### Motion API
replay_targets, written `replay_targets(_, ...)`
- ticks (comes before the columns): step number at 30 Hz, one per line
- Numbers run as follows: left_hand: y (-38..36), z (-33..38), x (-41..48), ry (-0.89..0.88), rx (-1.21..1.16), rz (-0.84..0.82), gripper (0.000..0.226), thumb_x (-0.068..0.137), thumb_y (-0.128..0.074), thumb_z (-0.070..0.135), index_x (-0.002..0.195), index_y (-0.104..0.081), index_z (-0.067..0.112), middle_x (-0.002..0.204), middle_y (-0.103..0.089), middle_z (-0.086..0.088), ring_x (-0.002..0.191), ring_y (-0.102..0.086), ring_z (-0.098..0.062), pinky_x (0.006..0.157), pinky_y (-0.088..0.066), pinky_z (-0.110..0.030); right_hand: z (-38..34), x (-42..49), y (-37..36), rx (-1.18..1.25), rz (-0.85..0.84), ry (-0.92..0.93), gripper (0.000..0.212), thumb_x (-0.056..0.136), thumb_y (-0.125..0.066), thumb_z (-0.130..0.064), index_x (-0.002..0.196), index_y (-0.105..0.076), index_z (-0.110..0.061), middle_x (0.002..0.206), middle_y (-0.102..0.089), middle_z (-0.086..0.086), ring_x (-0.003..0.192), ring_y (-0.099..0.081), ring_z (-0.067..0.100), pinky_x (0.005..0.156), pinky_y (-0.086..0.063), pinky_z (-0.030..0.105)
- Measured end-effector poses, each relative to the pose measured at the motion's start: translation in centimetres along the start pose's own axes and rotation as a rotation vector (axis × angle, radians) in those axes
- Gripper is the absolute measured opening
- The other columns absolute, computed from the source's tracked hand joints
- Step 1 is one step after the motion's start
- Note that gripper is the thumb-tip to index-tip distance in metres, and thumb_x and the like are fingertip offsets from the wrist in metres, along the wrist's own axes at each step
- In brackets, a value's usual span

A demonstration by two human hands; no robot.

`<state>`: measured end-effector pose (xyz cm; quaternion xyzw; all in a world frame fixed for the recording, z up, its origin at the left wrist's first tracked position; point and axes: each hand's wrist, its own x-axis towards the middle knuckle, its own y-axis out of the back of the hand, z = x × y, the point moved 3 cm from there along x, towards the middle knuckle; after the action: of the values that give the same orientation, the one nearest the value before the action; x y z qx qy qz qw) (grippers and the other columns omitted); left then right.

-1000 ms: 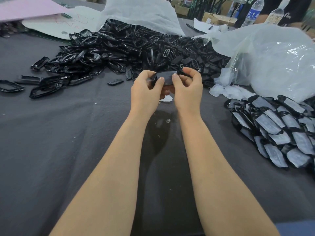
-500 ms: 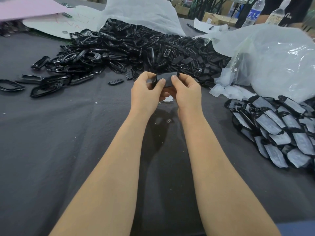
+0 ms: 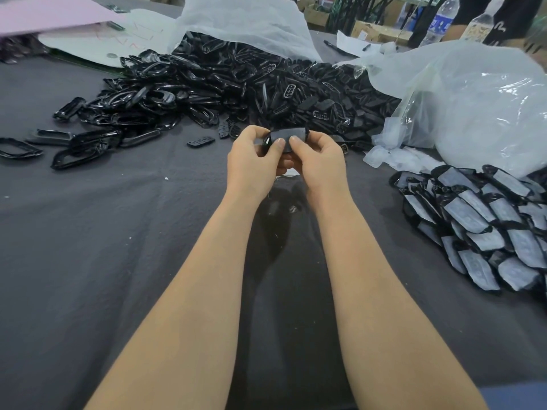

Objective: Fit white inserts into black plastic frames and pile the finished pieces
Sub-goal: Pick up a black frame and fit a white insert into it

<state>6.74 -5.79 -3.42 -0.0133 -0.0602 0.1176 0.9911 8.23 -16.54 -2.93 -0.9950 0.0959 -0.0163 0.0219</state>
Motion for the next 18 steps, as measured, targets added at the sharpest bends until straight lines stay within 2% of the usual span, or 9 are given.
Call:
replay_targets(5, -0.06, -0.12, 0.05, 0.001, 0.002, -0.006, 0.014, 0.096, -0.058, 0.014, 0.108, -0.052, 0.012, 0.087, -0.071, -0.009, 0.064, -0.068, -0.007, 0.062, -0.056, -0.019, -0.22, 0.00, 0.19, 0.013, 0.009, 0.027, 0.013, 0.091, -0.058, -0.001, 0.104, -0.058, -0.001, 0.095, -0.065, 0.015, 0.087, -0.063, 0.025, 0.082, -0.055, 0.037)
replay_targets(9, 0.04, -0.18, 0.12, 0.002, 0.004, 0.006, 0.011, 0.096, -0.058, 0.013, 0.105, -0.052, 0.013, 0.084, -0.071, -0.007, 0.063, -0.068, -0.006, 0.061, -0.056, -0.020, -0.12, -0.16, 0.03, -0.029, 0.029, 0.037, 0.020, 0.094, -0.055, -0.007, 0.111, -0.060, 0.003, 0.099, -0.067, 0.019, 0.088, -0.063, 0.026, 0.088, -0.055, 0.043)
replay_targets(12, 0.00, -0.14, 0.08, -0.004, 0.005, 0.002, 0.009, 0.096, -0.057, 0.013, 0.101, -0.051, 0.018, 0.081, -0.070, -0.004, 0.061, -0.067, -0.004, 0.061, -0.056, -0.019, -0.19, -0.04, 0.04, -0.061, 0.058, 0.049, 0.015, 0.094, -0.053, -0.008, 0.105, -0.061, -0.001, 0.095, -0.066, 0.016, 0.091, -0.063, 0.029, 0.091, -0.052, 0.049)
replay_targets(15, -0.19, -0.19, 0.06, -0.013, 0.031, -0.004, 0.010, 0.096, -0.057, 0.013, 0.099, -0.050, 0.020, 0.083, -0.070, -0.005, 0.062, -0.068, -0.006, 0.063, -0.058, -0.022, -0.12, 0.07, 0.04, -0.068, 0.079, 0.049, 0.007, 0.094, -0.054, -0.008, 0.097, -0.059, -0.008, 0.091, -0.065, 0.011, 0.092, -0.064, 0.030, 0.091, -0.052, 0.050)
replay_targets(18, -0.10, -0.35, 0.09, -0.005, 0.029, 0.009, 0.010, 0.096, -0.058, 0.013, 0.099, -0.051, 0.019, 0.084, -0.071, -0.007, 0.064, -0.069, -0.010, 0.067, -0.060, -0.027, 0.08, -0.05, -0.08, -0.075, 0.042, 0.037, 0.014, 0.095, -0.052, -0.009, 0.105, -0.060, -0.004, 0.096, -0.066, 0.015, 0.092, -0.065, 0.032, 0.090, -0.054, 0.049)
